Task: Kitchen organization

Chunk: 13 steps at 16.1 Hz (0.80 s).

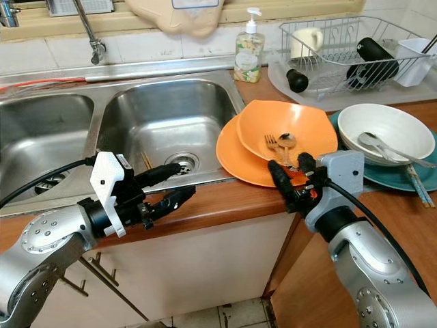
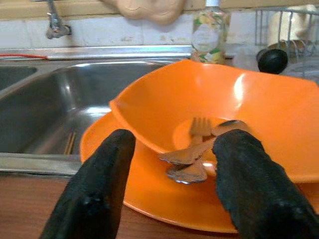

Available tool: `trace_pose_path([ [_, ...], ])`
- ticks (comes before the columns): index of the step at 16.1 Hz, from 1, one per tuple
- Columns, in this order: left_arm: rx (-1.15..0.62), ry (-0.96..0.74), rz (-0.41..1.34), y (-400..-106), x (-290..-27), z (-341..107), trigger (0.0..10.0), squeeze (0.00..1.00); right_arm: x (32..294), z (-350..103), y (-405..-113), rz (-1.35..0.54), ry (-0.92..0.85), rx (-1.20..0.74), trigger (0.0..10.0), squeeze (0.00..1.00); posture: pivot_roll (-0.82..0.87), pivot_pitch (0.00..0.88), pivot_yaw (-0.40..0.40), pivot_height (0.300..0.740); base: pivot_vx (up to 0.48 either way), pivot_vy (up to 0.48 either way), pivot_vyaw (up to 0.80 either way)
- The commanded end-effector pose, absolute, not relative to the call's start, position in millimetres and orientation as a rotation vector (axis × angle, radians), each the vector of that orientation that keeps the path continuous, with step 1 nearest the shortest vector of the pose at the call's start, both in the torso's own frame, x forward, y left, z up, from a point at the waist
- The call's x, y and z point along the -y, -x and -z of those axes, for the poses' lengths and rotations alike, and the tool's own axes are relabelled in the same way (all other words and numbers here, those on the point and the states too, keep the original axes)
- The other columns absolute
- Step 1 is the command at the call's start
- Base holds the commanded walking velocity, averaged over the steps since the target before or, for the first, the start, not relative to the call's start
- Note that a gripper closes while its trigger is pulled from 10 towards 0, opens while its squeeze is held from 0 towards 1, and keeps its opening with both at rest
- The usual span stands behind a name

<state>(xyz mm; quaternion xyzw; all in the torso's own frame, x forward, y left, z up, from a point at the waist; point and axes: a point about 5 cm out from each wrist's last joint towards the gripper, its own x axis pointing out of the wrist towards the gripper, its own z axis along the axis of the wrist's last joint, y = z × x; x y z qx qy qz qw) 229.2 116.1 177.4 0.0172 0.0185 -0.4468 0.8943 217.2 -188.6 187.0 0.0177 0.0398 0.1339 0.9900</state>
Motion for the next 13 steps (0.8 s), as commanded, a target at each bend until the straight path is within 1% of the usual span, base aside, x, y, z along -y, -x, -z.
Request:
trace_pose_path([
  [1, -0.044, -0.039, 0.937, -227, -115, -178, 10.0, 0.0, 188, -188, -221, -0.257, -0.035, -0.067, 0.0, 0.0, -0.15, 0.0, 0.063, 0.74, 0.0, 0.0, 0.0],
  [6, -0.044, -0.033, 0.938, -226, -113, -178, 10.0, 0.0, 187, -189, -229, -0.236, -0.048, -0.049, 0.0, 0.0, -0.15, 0.0, 0.056, 0.74, 0.0, 0.0, 0.0],
  [13, -0.047, -0.036, 0.94, -226, -113, -177, 10.0, 0.0, 186, -191, -231, -0.236, -0.051, -0.035, 0.0, 0.0, -0.15, 0.0, 0.057, 0.74, 0.0, 0.0, 0.0],
])
